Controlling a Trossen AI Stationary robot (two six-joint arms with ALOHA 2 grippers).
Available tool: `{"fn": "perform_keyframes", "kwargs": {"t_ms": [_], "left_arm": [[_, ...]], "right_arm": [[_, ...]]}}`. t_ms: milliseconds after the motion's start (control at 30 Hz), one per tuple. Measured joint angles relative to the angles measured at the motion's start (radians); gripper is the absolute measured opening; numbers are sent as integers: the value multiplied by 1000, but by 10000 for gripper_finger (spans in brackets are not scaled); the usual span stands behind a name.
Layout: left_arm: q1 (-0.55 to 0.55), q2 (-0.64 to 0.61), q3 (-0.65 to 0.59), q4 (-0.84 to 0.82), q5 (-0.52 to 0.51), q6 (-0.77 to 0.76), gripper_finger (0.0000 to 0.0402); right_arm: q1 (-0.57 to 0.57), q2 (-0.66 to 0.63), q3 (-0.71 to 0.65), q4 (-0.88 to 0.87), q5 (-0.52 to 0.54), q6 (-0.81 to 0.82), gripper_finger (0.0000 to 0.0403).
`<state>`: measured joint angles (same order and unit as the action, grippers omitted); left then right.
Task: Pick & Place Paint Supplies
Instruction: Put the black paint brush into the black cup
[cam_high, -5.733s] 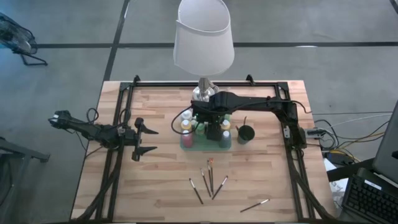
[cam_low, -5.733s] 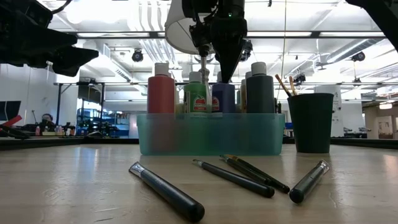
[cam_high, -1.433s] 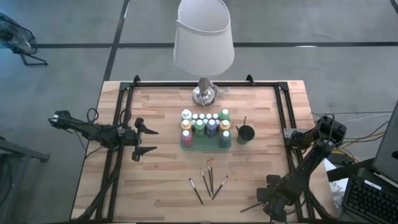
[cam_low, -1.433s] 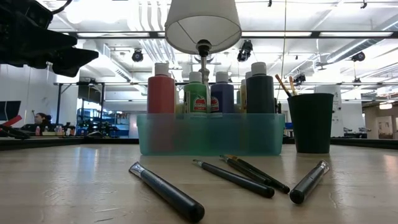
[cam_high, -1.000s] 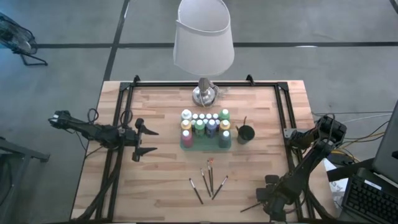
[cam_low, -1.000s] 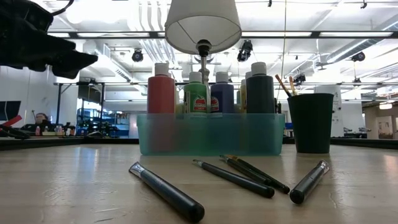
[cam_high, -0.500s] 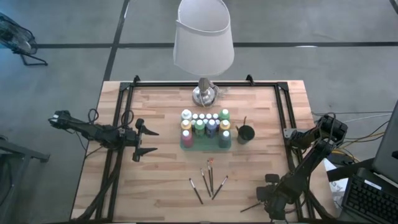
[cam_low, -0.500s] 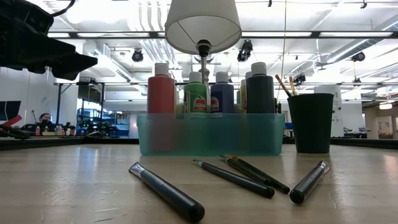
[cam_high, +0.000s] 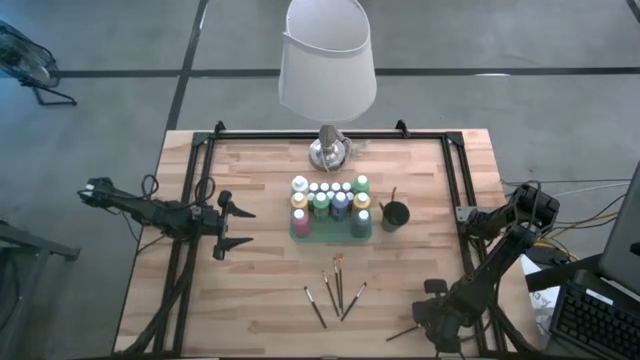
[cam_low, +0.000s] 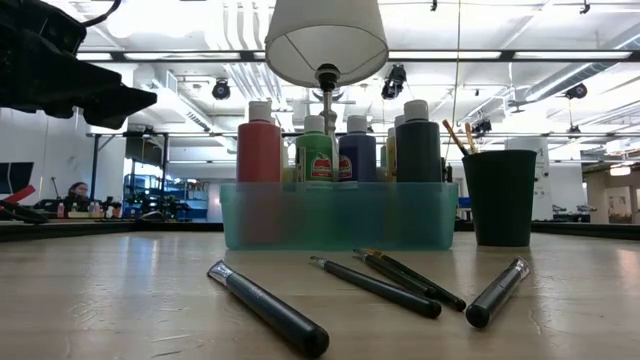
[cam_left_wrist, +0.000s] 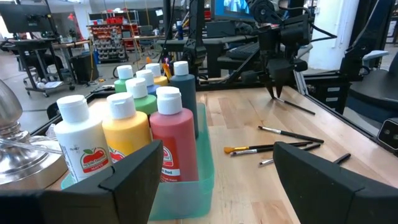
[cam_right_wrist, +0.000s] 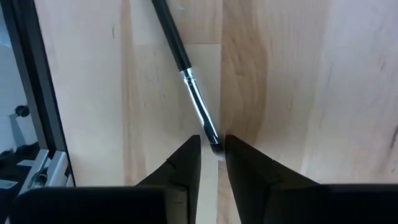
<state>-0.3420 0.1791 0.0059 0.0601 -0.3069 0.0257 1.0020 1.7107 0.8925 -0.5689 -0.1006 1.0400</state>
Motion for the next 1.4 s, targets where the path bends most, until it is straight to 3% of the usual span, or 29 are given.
{"fn": "perform_keyframes", "kwargs": {"t_ms": [433, 833, 1200, 1400], "left_arm": [[0, 0, 0, 0, 0, 0, 310], [0, 0, 0, -1, 0, 0, 310], [0, 0, 0, -1, -1, 0, 310], [0, 0, 0, -1, -1, 0, 310]], "right_arm": [[6, 0, -12, 11, -8, -5, 116], [5, 0, -14, -3, -8, -2, 17], [6, -24, 1, -31, -4, 57, 9], [3, -111, 90, -231, 138, 60, 8]]}}
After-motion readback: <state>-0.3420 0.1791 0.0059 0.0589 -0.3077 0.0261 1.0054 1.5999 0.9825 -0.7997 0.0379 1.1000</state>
